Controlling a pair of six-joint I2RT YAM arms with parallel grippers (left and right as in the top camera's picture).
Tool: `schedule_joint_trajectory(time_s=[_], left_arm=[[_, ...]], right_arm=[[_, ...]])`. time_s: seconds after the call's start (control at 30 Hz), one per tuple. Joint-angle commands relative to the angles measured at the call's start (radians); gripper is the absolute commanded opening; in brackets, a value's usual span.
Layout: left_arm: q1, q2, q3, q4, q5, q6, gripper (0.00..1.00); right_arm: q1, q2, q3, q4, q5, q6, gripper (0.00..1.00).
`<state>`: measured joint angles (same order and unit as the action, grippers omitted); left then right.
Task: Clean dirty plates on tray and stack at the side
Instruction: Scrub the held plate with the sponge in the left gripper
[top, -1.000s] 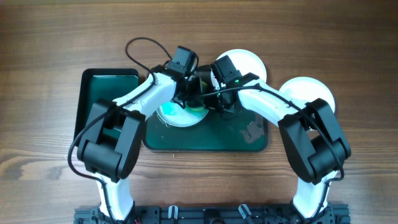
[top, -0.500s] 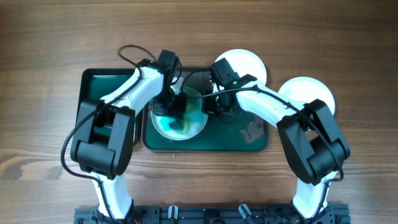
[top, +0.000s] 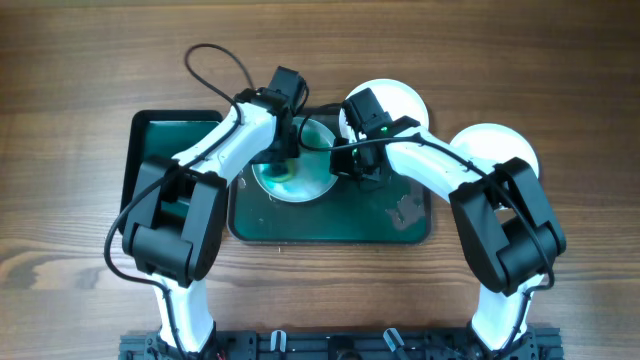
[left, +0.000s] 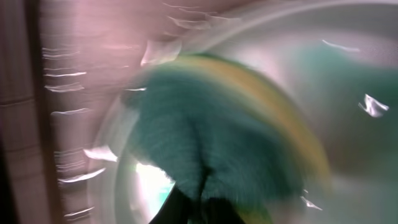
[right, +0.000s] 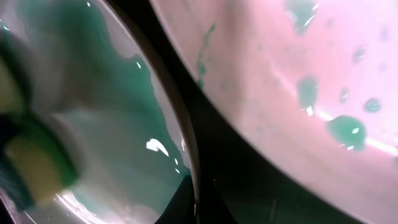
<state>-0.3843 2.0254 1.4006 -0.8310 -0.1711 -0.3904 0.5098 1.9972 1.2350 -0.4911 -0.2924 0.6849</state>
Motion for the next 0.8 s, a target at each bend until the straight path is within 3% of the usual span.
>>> schedule_joint_trajectory(time_s=[0.0,0.07,0.2,0.23,0.33,0.4,0.5,0.63,0.77], left_arm=[[0.016,0.029,0.008,-0.054,-0.245,-0.123,0.04],[0.002,0.029,0.008,-0.052,-0.050,-0.063,0.04],[-0.026,0.029,0.008,-0.040,0.621,0.278,0.04],[-0.027,0.029,0.008,-0.025,0.723,0.301,0.04],[-0.027,0.029,0.008,0.061,0.821,0.296,0.04],[-0.026,0.029,0.008,0.159,0.707,0.231,0.04],[-0.026,0.029,0.008,0.228,0.364,0.113,0.04],[-0.025,0.029,0.008,0.229,-0.064,0.058,0.04],[-0.025,0.029,0.008,0.163,-0.308,-0.073,0.04]], right_arm=[[0.014,0.022,-0.013,-0.018,-0.011,-0.001,0.04],[0.014,0.022,-0.013,-0.018,-0.011,-0.001,0.04],[0.014,0.022,-0.013,-0.018,-0.011,-0.001,0.04],[0.014,0.022,-0.013,-0.018,-0.011,-0.001,0.04],[0.014,0.022,-0.013,-0.019,-0.011,-0.002,0.04],[0.014,0.022,-0.013,-0.019,-0.011,-0.003,0.04],[0.014,0.022,-0.013,-0.020,-0.011,-0.004,0.04],[0.014,0.022,-0.013,-0.021,-0.011,-0.005,0.04],[0.014,0.022,-0.013,-0.021,-0.010,-0.005,0.04]])
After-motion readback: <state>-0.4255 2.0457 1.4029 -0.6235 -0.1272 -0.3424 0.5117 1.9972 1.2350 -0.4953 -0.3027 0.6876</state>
